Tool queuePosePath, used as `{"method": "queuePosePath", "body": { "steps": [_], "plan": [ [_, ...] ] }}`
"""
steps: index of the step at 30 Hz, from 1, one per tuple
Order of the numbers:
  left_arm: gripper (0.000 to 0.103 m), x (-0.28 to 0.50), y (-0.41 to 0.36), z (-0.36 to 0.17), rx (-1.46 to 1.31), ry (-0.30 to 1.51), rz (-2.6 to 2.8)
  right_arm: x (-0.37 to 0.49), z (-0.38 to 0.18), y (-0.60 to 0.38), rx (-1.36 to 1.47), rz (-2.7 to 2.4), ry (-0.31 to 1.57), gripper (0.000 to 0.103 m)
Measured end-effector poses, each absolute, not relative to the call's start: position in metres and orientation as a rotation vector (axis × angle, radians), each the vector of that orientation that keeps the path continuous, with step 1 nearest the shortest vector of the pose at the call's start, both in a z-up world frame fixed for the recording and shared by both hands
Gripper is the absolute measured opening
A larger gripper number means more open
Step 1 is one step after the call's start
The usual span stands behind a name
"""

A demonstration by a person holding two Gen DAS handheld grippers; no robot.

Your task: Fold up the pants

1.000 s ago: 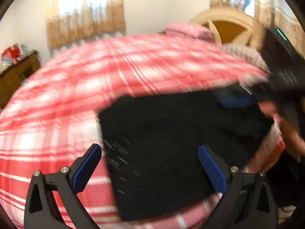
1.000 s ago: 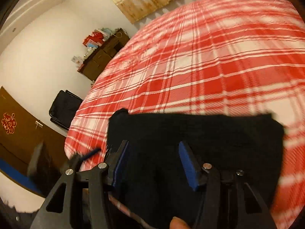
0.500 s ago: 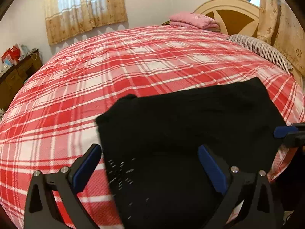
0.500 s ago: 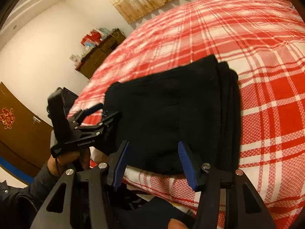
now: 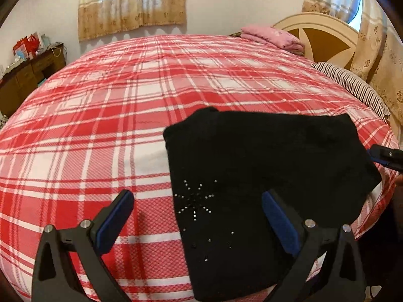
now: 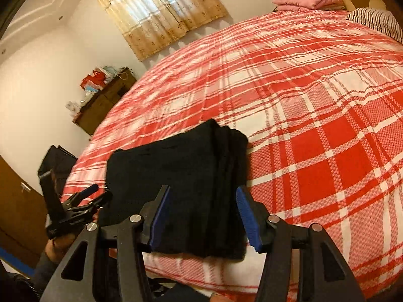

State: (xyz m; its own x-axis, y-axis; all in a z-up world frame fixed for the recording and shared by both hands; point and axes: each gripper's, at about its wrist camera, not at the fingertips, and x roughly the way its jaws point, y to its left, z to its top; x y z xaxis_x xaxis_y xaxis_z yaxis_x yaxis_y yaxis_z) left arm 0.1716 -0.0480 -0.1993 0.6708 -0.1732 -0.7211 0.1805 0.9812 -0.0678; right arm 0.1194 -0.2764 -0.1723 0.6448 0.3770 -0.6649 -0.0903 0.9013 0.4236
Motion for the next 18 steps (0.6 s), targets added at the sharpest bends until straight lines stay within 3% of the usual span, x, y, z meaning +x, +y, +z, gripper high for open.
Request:
{"method": "queuePosePath", "body": {
  "steps": [18],
  "plan": [
    [0.103, 0.184, -0.048, -0.211, -0.059, 0.800, -0.269, 0.141, -0.196, -0.272, 0.374, 0.245, 0.820, 0.055]
  ]
}}
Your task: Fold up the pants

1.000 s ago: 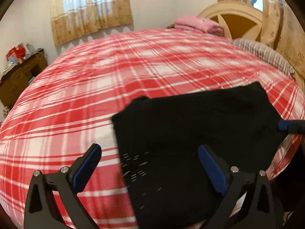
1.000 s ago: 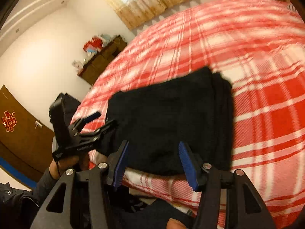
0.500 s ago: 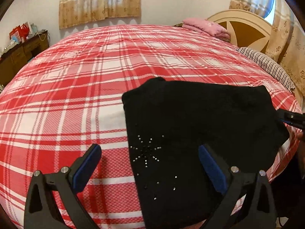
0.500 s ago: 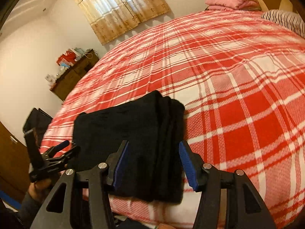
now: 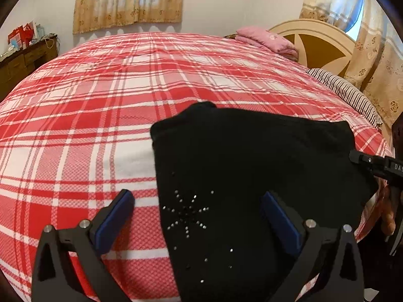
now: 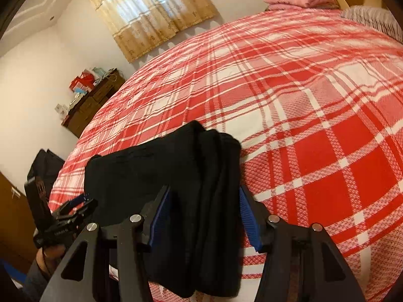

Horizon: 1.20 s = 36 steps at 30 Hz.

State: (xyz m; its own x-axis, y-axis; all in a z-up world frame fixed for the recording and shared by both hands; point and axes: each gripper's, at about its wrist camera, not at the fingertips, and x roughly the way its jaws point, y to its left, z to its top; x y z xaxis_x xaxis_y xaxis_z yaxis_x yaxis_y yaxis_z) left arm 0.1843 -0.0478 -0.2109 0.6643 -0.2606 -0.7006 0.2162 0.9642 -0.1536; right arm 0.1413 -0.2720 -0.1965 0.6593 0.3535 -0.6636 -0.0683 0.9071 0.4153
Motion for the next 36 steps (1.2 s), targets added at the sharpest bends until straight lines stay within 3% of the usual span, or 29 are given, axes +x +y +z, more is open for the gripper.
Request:
{"method": "queuePosePath", "body": {
  "steps": [4, 9, 17, 19, 26, 28, 32, 34, 36],
  "plan": [
    [0.103, 0.186, -0.047, -0.210, -0.072, 0.799, -0.286, 0.142, -0.198, -0.276, 0.398, 0.257, 0.818, 0.052],
    [0.103, 0.185, -0.043, -0.208, -0.098, 0.803, -0.319, 0.143, -0.202, -0.289, 0.493, 0.282, 0.823, 0.040],
    [0.091, 0.184, -0.034, -0.207, -0.142, 0.790, -0.338, 0.142, -0.203, -0.286, 0.471, 0.287, 0.829, 0.039],
    [0.081, 0.185, -0.031, -0.205, -0.170, 0.796, -0.352, 0.142, -0.202, -0.285, 0.462, 0.289, 0.827, 0.038],
    [0.067, 0.183, -0.023, -0.207, -0.195, 0.795, -0.357, 0.141, -0.202, -0.285, 0.475, 0.309, 0.826, 0.032],
    [0.046, 0.183, -0.023, -0.206, -0.197, 0.799, -0.367, 0.139, -0.200, -0.284, 0.481, 0.320, 0.818, 0.029],
    [0.031, 0.182, -0.025, -0.205, -0.200, 0.803, -0.383, 0.132, -0.192, -0.279, 0.471, 0.343, 0.787, 0.027],
    [0.016, 0.181, -0.024, -0.203, -0.200, 0.799, -0.384, 0.129, -0.187, -0.277, 0.473, 0.354, 0.772, 0.027],
    [0.013, 0.180, -0.021, -0.201, -0.218, 0.794, -0.393, 0.125, -0.179, -0.272, 0.457, 0.368, 0.749, 0.026]
  ]
}}
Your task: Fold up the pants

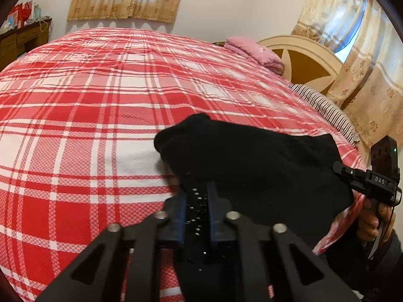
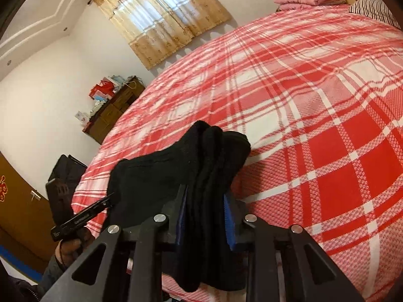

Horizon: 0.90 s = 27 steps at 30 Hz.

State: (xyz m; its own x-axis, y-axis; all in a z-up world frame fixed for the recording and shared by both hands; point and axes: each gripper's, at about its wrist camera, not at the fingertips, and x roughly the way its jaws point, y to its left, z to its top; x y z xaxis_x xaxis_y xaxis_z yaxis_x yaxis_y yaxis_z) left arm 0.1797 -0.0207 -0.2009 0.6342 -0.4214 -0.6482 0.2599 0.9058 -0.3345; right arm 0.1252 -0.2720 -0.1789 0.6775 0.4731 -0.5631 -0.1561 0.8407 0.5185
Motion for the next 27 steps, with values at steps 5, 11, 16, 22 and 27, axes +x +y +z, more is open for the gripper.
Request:
{"method": "queuePosePath", "body": {
  "steps": [5, 11, 16, 22, 27],
  "plan": [
    [0.011, 0.175, -0.017, -0.192, -0.224, 0.767, -0.396, 0.122, -0.160, -0.257, 0.370, 0.369, 0.720, 0.026],
    [0.011, 0.172, -0.005, -0.173, -0.259, 0.720, -0.410, 0.138, -0.141, -0.244, 0.341, 0.405, 0.715, 0.026],
    [0.011, 0.172, 0.015, -0.163, -0.286, 0.689, -0.370, 0.165, -0.129, -0.224, 0.323, 0.458, 0.726, 0.025],
    [0.011, 0.174, 0.051, -0.156, -0.308, 0.662, -0.291, 0.207, -0.115, -0.179, 0.277, 0.529, 0.737, 0.025],
    [0.011, 0.179, 0.088, -0.150, -0.306, 0.635, -0.205, 0.244, -0.110, -0.131, 0.244, 0.602, 0.747, 0.025]
  ]
}}
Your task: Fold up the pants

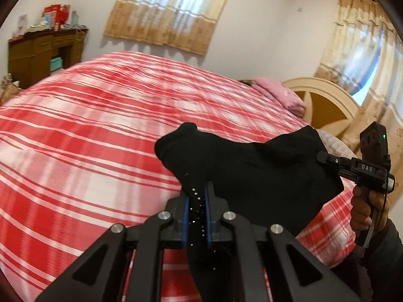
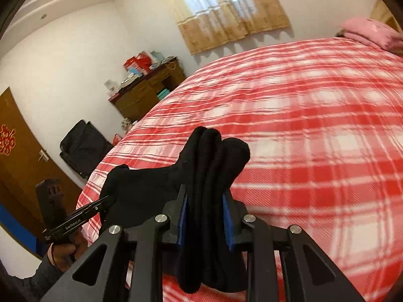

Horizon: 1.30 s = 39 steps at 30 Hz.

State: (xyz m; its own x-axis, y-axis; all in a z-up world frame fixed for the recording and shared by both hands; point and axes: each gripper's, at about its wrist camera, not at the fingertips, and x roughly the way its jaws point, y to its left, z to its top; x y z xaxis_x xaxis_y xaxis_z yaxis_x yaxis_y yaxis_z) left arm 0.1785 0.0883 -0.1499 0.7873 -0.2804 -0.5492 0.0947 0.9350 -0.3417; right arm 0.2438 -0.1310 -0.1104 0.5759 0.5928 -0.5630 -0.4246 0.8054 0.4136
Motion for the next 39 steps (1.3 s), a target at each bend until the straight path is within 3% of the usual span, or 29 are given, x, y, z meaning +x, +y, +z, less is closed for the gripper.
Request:
{"method": "queuePosePath", "body": {
  "steps": [13, 39],
  "plan": [
    [0.011, 0.190, 0.162, -0.153, -0.306, 0.611, -0.041, 0.326, -0.134, -0.023, 0.177, 0.699, 0.789, 0.025],
    [0.012, 0.202, 0.164, -0.185, -0.224, 0.693, 0.025, 0.369, -0.184, -0.014, 0.165, 0.614, 0.898, 0.025]
  ]
}}
